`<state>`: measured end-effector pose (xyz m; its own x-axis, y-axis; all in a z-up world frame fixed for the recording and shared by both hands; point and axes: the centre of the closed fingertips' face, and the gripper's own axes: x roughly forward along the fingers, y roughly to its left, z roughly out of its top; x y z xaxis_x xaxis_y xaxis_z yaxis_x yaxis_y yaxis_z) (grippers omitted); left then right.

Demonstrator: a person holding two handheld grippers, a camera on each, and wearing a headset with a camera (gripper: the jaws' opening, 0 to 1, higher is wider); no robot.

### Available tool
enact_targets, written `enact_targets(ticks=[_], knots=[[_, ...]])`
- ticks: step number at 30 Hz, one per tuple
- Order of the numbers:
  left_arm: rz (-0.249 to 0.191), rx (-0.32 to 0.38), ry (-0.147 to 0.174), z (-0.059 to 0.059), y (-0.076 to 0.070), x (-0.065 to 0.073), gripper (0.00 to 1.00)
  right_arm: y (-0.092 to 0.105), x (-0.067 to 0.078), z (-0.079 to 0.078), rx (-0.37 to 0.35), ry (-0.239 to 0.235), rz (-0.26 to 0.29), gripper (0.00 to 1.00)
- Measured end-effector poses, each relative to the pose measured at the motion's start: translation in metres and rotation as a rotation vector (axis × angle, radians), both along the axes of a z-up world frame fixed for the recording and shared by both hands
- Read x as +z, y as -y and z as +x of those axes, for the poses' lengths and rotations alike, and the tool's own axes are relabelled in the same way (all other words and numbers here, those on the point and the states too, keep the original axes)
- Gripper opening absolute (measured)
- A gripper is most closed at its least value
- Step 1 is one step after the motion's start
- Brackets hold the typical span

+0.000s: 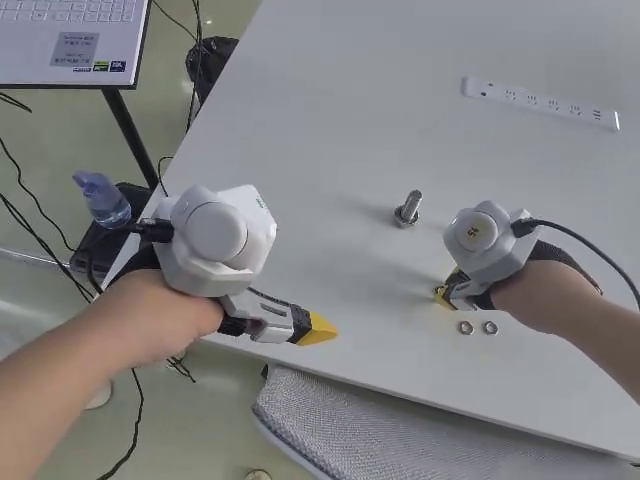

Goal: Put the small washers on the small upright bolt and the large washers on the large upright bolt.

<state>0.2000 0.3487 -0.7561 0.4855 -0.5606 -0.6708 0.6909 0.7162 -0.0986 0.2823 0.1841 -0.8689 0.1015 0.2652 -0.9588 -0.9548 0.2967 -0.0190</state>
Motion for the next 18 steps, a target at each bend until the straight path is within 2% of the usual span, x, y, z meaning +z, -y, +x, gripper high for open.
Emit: enact_targets(ticks=[8, 11, 18], knots=[[-0.01, 0.012, 0.002, 0.0004, -0.0029, 0.0017, 0.87, 0.0, -0.0003, 0.0012, 0.02, -0.006, -0.005, 0.14], [-0.035, 0.025, 0.0, 0.0018, -0.0016, 0.0036, 0.86, -0.0004, -0.001, 0.0017, 0.032, -0.003, -0.007, 0.14], [-0.019, 0.019, 0.0, 0.004, 0.0007, 0.0017, 0.86, 0.0019, -0.0063, 0.008, 0.038, -0.011, -0.015, 0.13]])
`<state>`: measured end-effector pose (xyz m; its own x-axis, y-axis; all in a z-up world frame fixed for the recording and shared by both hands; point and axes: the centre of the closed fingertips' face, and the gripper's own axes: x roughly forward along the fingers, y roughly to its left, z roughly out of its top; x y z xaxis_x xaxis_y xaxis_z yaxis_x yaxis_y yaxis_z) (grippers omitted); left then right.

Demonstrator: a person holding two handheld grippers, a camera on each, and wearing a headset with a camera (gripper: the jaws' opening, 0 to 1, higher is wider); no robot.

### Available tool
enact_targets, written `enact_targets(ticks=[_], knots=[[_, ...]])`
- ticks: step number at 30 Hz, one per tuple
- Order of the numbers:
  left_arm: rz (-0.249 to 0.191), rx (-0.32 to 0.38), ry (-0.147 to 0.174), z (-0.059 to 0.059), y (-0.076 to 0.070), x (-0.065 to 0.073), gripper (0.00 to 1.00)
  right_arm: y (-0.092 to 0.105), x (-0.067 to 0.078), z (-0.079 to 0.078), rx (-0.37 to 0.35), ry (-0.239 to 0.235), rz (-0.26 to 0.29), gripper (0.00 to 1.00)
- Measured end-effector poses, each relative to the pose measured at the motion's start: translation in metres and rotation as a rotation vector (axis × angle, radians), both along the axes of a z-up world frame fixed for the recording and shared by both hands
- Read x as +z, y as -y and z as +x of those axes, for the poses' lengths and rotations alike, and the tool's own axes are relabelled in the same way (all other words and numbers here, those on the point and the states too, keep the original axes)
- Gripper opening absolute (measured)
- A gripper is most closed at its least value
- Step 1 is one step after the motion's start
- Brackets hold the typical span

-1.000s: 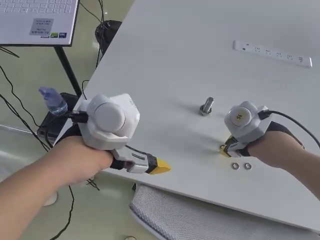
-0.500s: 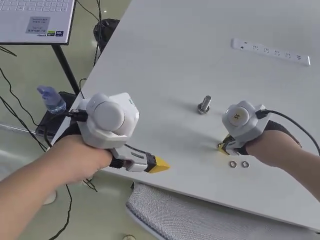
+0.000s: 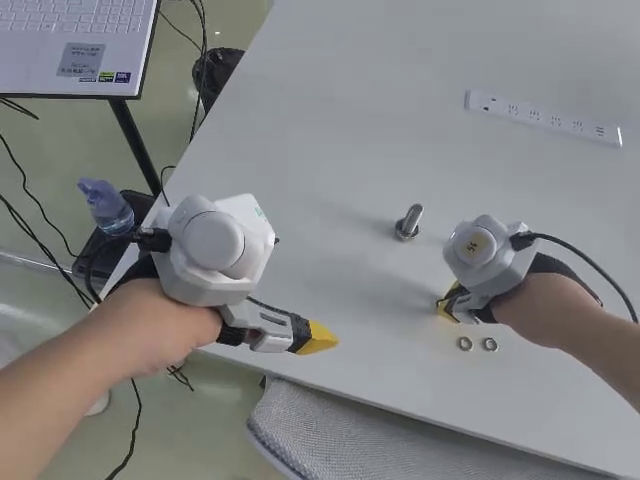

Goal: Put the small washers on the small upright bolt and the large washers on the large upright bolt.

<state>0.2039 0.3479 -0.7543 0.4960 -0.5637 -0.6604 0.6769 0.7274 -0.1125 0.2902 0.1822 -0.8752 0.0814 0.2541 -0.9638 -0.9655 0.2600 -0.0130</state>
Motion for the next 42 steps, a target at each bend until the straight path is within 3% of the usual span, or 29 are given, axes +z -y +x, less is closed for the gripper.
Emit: enact_targets(ticks=[4, 6, 12, 19, 25, 42], knots=[[0.001, 0.004, 0.002, 0.0, 0.003, 0.002, 0.85, 0.001, -0.001, 0.002, 0.011, -0.01, 0.01, 0.13], [0.0, 0.009, 0.001, 0.0, 0.003, 0.002, 0.85, 0.002, -0.002, 0.003, -0.018, -0.028, 0.028, 0.13], [0.004, 0.027, -0.003, -0.002, 0.002, 0.0, 0.84, 0.002, -0.003, 0.002, 0.003, -0.034, 0.022, 0.13], [0.001, 0.071, 0.031, 0.004, -0.001, 0.004, 0.92, 0.006, -0.001, 0.005, 0.002, -0.03, 0.022, 0.13], [0.006, 0.072, 0.033, 0.005, 0.0, 0.007, 0.91, 0.011, 0.011, 0.009, -0.011, -0.024, 0.034, 0.13], [0.002, 0.061, 0.029, 0.01, 0.01, 0.007, 0.89, 0.045, 0.017, 0.011, -0.048, -0.039, 0.007, 0.13]])
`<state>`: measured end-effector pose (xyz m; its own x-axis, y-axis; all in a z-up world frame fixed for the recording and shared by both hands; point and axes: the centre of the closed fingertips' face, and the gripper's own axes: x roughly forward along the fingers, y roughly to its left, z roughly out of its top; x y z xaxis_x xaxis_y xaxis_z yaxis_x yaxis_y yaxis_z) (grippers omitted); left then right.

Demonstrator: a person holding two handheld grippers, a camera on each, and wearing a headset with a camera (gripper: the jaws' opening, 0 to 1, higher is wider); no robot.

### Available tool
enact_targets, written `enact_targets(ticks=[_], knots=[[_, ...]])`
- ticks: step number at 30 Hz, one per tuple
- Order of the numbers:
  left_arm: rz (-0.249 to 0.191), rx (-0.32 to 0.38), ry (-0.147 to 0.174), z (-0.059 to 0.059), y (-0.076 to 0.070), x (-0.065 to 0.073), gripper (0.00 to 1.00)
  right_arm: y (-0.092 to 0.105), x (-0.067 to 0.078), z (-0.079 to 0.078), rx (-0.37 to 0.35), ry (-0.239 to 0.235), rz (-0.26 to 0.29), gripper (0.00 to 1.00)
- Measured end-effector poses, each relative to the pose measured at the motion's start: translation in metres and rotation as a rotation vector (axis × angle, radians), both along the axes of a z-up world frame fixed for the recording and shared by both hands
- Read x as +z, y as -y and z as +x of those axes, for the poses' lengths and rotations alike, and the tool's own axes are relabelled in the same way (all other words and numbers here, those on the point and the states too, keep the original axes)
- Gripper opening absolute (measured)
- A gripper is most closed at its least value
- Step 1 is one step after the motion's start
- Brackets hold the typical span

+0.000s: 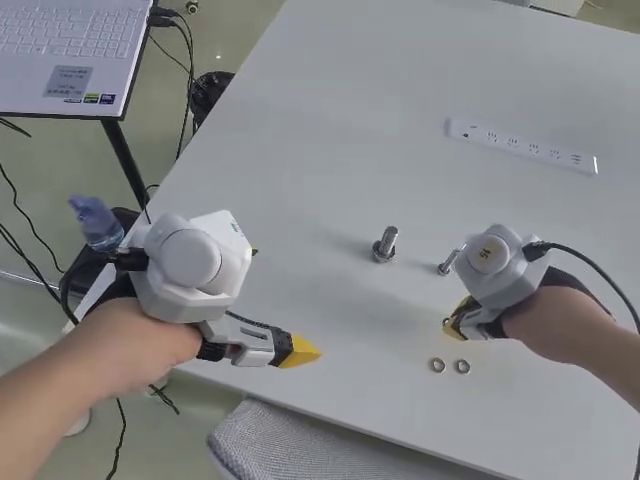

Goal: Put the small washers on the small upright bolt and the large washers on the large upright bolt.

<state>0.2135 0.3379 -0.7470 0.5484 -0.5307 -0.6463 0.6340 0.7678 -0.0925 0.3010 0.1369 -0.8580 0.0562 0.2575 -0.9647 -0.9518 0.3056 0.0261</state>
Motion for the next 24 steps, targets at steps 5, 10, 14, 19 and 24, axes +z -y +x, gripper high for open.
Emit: enact_targets(ticks=[5, 10, 14, 19, 24], knots=[[0.005, -0.003, 0.002, 0.002, -0.001, 0.001, 0.89, 0.009, 0.004, 0.004, -0.029, 0.006, 0.004, 0.13], [-0.009, 0.016, 0.024, 0.006, -0.001, 0.005, 0.91, 0.009, 0.018, 0.01, -0.023, 0.023, 0.0, 0.13], [0.005, 0.009, 0.022, 0.005, 0.0, 0.003, 0.91, 0.007, 0.032, 0.019, -0.022, 0.038, 0.005, 0.13], [0.003, 0.007, 0.021, 0.005, 0.003, 0.003, 0.91, 0.003, 0.05, 0.033, -0.049, 0.043, 0.033, 0.13], [0.003, 0.006, 0.017, 0.003, 0.004, 0.001, 0.91, 0.003, 0.056, 0.042, -0.051, 0.053, 0.034, 0.13]])
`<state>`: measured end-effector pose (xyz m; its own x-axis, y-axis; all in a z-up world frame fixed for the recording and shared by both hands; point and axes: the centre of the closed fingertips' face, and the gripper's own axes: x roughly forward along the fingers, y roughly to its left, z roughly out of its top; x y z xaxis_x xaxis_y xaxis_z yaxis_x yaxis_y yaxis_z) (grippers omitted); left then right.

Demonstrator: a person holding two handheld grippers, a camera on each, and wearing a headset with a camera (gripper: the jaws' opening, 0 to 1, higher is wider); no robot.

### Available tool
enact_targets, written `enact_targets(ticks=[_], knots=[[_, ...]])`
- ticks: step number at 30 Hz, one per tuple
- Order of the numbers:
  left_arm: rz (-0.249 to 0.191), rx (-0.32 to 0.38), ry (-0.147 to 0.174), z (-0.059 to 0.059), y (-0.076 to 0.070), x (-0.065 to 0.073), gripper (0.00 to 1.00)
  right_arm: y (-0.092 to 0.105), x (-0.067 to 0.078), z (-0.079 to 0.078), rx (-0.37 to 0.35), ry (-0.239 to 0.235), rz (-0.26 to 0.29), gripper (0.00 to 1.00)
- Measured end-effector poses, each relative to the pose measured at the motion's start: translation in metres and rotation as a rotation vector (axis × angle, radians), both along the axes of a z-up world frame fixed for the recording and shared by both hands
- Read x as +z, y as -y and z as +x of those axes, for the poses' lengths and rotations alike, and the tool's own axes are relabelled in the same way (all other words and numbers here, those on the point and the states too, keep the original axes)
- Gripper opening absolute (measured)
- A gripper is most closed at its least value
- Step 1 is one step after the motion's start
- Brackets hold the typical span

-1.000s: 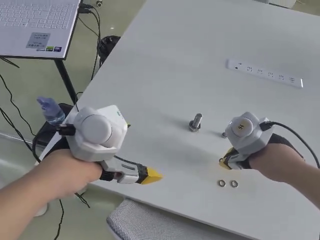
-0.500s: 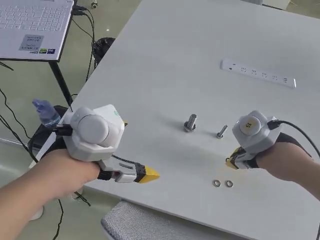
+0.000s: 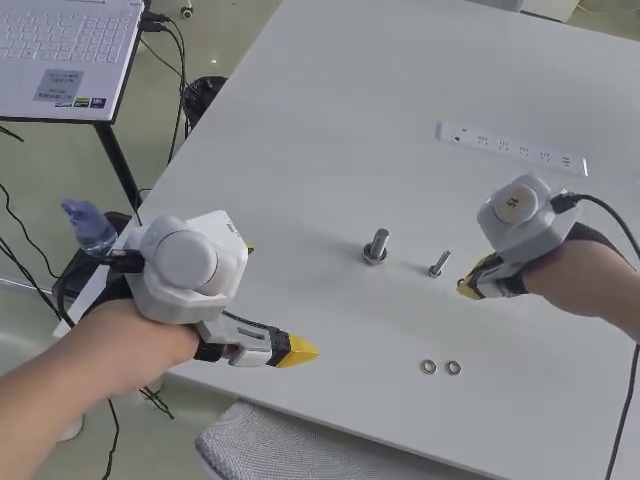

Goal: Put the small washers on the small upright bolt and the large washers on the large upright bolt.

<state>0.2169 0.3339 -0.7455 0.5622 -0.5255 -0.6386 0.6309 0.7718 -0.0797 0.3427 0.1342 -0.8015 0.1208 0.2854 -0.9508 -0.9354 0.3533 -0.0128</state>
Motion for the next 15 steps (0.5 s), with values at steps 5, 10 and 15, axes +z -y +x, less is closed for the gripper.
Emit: enact_targets(ticks=[5, 10, 15], knots=[[-0.009, 0.0, 0.001, 0.0, 0.002, -0.001, 0.91, -0.002, 0.007, 0.01, 0.003, 0.009, 0.003, 0.13], [-0.004, -0.006, -0.004, -0.001, 0.004, -0.002, 0.91, -0.006, 0.012, 0.019, 0.009, 0.017, 0.009, 0.13], [-0.005, -0.011, -0.012, -0.001, 0.005, -0.003, 0.9, -0.01, 0.011, 0.027, 0.014, 0.018, 0.015, 0.13]])
